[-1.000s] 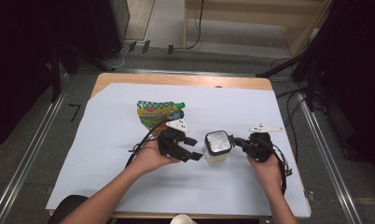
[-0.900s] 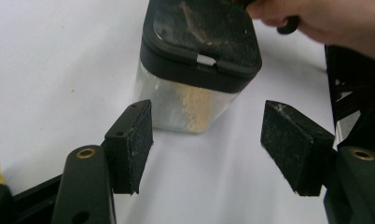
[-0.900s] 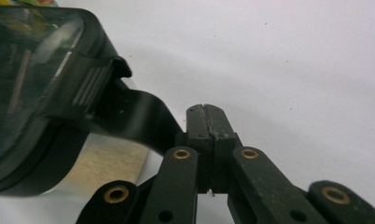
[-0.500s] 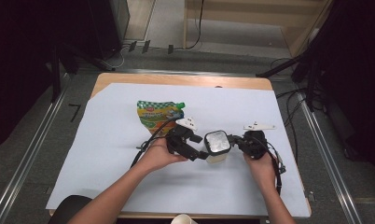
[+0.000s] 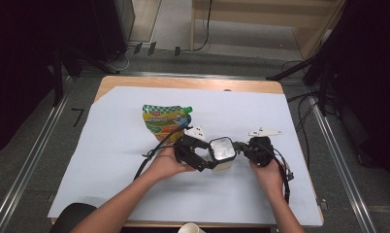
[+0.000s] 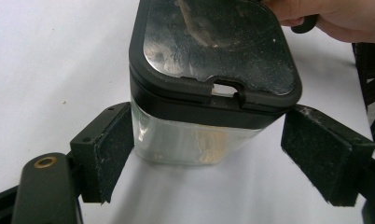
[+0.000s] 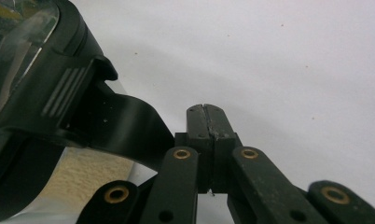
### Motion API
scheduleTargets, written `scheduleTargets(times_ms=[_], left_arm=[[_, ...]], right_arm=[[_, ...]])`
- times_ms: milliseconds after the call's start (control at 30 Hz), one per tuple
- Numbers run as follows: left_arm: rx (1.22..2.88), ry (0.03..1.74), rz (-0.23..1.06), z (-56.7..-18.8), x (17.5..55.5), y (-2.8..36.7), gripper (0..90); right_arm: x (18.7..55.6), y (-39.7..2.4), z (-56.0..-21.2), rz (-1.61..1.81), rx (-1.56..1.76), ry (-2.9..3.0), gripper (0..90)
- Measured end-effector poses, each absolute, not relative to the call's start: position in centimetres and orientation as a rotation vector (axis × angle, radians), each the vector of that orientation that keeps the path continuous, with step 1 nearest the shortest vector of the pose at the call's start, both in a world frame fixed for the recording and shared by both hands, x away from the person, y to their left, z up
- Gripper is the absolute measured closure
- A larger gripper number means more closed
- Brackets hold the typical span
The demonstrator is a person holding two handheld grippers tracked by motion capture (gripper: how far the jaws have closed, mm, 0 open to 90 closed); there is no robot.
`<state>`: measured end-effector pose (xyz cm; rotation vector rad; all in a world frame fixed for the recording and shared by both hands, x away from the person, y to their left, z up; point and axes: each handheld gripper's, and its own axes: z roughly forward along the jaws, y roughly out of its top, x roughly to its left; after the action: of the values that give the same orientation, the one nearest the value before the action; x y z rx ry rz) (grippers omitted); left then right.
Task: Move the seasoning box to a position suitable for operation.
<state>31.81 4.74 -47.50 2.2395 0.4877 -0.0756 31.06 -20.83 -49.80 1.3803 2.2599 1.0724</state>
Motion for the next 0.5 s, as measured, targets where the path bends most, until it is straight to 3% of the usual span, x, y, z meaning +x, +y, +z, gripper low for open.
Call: scheduleTargets(times_ms=[500], left_arm=[[2.213,0.439,-0.005,-47.2,31.4,4.4,13.9]], right_arm=[[30.4,-19.4,-49.8,1.076,1.363,2.283,90.0]])
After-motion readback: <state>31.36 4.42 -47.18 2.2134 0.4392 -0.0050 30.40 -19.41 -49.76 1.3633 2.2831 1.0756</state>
